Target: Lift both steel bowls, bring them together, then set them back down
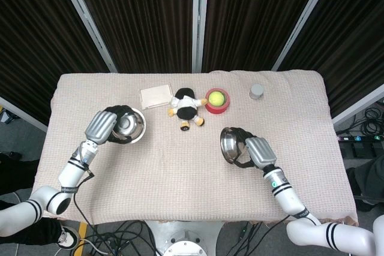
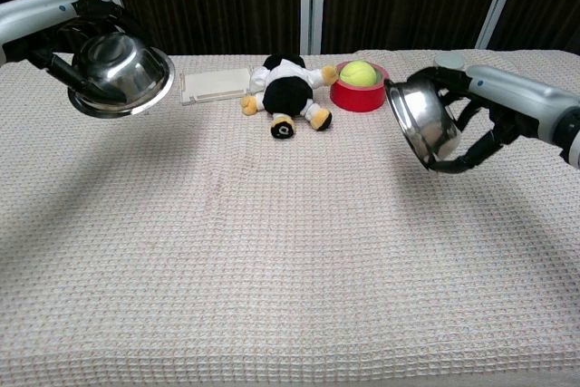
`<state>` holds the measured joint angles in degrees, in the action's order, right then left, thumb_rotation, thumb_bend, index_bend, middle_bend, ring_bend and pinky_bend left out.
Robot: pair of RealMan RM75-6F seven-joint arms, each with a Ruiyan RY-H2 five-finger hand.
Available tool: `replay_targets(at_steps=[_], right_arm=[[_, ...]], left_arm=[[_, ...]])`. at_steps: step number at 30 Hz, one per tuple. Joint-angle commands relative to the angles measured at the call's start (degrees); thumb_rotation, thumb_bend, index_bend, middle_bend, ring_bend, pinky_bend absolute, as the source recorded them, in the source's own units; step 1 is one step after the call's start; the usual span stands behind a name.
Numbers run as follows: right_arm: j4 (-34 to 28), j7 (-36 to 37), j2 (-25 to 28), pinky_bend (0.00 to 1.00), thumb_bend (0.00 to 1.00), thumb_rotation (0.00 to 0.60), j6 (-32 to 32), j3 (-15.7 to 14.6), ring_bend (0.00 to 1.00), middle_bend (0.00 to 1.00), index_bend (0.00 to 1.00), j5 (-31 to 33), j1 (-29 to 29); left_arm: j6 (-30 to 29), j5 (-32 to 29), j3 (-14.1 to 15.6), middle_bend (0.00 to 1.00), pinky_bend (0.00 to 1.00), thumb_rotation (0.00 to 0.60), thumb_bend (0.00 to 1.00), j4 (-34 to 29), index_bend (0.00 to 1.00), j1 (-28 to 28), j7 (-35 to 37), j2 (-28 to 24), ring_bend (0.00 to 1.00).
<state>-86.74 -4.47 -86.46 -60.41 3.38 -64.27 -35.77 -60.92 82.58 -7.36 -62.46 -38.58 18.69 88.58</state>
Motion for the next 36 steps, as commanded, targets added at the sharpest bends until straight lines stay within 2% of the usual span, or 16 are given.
replay_targets(at_steps=[1,4,12,19,28,32,36], right_arm=[[-6.66,-16.39,-0.96,0.36,0.19,0.6,-4.28,-2.41,0.25,0.34,0.37,9.04,2.49],[-7.73,-18.77,-2.03,0.36,0.19,0.6,-5.47,-2.65,0.25,0.34,0.37,9.43,3.19],[-6.54,-18.77,-3.88,0.36,0.19,0.6,-3.62,-1.44,0.25,0.34,0.38,9.49,3.42],[-7.09,-22.46,-3.89,0.36,0.19,0.6,-3.65,-0.7,0.25,0.34,0.38,10.8,3.14],[-13.49,-35.57,-2.01,0.36,0.2,0.6,-10.18,-1.06,0.25,0.34,0.37,14.35,3.29],[-16.35,-42.22,-1.43,0.36,0.2,0.6,-11.18,-0.55,0.24,0.33,0.35,19.6,2.23],[-16.97,-44.92,-1.5,0.35,0.2,0.6,-10.47,0.26,0.24,0.32,0.32,23.99,1.08]], left_arm=[[2.2,-0.41,0.24,0.34,0.44,0.6,0.17,3.3,0.35,-1.72,-2.4,1.68,0.3],[3.83,-0.52,0.05,0.34,0.44,0.6,0.18,4.74,0.35,-2.85,-1.81,2.87,0.3],[9.02,-0.46,1.08,0.34,0.44,0.6,0.17,8.33,0.35,-5.06,0.71,5.14,0.3],[10.55,-0.36,1.85,0.35,0.44,0.6,0.18,12.08,0.35,-5.26,4.14,7.32,0.3],[9.82,0.57,2.28,0.35,0.44,0.6,0.18,16.38,0.35,-5.29,7.76,8.55,0.3],[10.77,0.71,2.78,0.34,0.44,0.6,0.18,17.77,0.33,-5.33,9.77,9.17,0.3],[11.13,1.22,3.45,0.29,0.4,0.6,0.16,19.32,0.29,-5.23,11.97,10.02,0.25]])
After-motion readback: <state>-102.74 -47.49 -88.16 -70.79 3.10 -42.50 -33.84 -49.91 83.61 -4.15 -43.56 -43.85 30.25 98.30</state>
